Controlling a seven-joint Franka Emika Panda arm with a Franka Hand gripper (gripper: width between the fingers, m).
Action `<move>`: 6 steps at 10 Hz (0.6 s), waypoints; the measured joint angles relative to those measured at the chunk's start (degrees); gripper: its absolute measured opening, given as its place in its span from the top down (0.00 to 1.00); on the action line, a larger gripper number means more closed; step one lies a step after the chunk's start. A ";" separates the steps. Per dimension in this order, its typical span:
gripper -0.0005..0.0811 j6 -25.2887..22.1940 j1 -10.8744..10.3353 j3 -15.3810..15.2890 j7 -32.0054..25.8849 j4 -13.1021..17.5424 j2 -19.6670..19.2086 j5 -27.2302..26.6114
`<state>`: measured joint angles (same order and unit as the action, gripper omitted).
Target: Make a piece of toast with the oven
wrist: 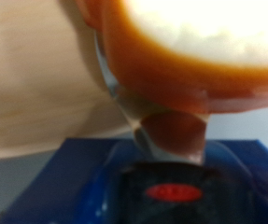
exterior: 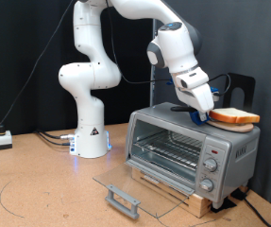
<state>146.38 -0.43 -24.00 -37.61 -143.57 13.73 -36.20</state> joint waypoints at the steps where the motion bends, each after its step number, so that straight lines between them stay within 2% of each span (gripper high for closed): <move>1: 0.49 2.44 -0.19 0.00 -2.51 -0.14 -0.13 -2.63; 4: 0.49 6.09 -0.32 0.56 -10.74 -0.19 -0.11 -11.31; 6: 0.49 6.25 -0.30 1.53 -14.04 -0.19 -0.03 -14.73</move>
<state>152.63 -0.73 -22.46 -51.65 -143.75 13.69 -50.94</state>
